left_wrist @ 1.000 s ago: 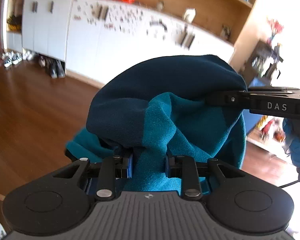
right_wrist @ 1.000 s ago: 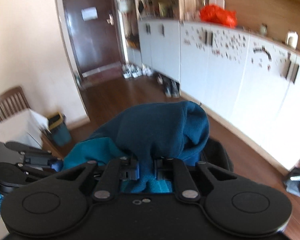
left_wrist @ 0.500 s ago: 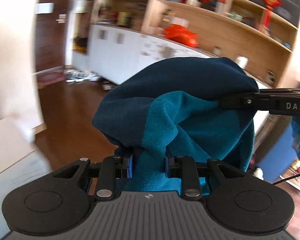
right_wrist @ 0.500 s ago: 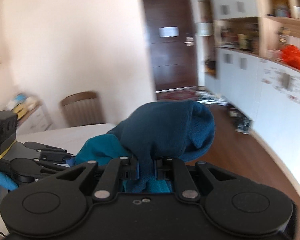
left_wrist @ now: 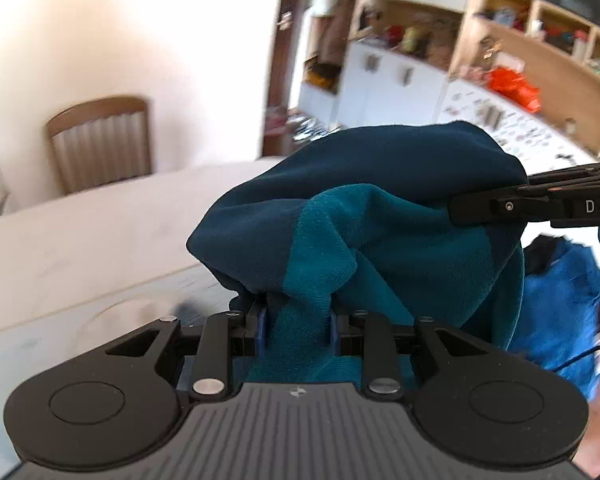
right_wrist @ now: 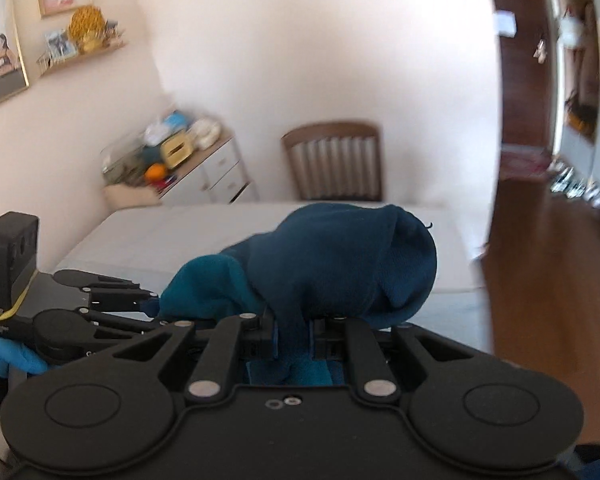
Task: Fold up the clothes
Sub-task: 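Lift the sweater with both grippers and carry it over the table, then lower the sweater onto the table and open the right gripper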
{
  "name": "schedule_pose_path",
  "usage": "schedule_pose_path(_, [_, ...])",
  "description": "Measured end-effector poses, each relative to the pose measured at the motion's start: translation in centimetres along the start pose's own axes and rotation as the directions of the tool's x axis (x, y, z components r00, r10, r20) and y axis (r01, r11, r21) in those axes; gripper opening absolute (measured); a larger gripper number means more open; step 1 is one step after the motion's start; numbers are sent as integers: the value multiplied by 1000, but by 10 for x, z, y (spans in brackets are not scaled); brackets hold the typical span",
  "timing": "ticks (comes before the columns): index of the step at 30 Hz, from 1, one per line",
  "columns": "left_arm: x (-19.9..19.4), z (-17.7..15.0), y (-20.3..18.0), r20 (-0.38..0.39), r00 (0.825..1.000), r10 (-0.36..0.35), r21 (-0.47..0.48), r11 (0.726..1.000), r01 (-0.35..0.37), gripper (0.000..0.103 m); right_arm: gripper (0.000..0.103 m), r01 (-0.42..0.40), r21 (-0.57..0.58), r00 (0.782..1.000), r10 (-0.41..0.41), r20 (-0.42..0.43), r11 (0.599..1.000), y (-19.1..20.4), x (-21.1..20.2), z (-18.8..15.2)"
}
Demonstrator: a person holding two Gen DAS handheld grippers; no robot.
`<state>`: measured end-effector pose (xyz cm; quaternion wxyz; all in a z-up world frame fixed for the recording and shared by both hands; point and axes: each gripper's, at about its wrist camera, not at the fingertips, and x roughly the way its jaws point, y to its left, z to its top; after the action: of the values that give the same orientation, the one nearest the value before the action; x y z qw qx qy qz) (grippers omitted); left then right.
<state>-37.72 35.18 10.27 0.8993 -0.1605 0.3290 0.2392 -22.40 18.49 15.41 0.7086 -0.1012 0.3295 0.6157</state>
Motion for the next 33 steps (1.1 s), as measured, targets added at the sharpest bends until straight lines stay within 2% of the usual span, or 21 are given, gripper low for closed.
schedule_pose_path(6, [1, -52, 79, -117, 993, 33, -59, 997, -40, 26, 103, -23, 37, 987, 29, -161, 999, 71, 88, -28])
schedule_pose_path(10, [17, -71, 101, -162, 987, 19, -111, 993, -38, 29, 103, -3, 6, 970, 4, -243, 1000, 92, 108, -50])
schedule_pose_path(12, [17, -73, 106, -162, 987, 22, -117, 992, -41, 30, 103, 5, -22, 969, -10, -246, 1000, 96, 105, -51])
schedule_pose_path(14, [19, -72, 108, -169, 985, 33, -111, 992, -52, 38, 103, 1, -52, 968, -14, -249, 999, 100, 102, -47])
schedule_pose_path(16, [9, -81, 119, -156, 987, 43, -114, 992, -61, 63, 103, -6, -70, 966, -12, -257, 998, 102, 103, -41])
schedule_pose_path(18, [-2, -89, 129, -140, 989, 47, -124, 990, -65, 73, 103, -10, -76, 965, -11, -261, 997, 100, 105, -37])
schedule_pose_path(21, [-10, -92, 127, -138, 989, 45, -140, 988, -65, 78, 103, -7, -62, 969, -8, -246, 998, 89, 104, -40])
schedule_pose_path(24, [-17, -88, 111, -138, 990, 34, -114, 992, -50, 82, 103, 26, -75, 975, -41, -218, 997, 65, 95, -50])
schedule_pose_path(29, [-4, -76, 53, -158, 986, -46, -56, 998, 38, 84, 103, 85, -69, 953, -101, -286, 994, 12, 97, -78])
schedule_pose_path(33, [30, -73, 4, -215, 974, -68, -13, 998, 66, 84, 103, 42, -70, 938, -64, -340, 997, -10, 105, -95])
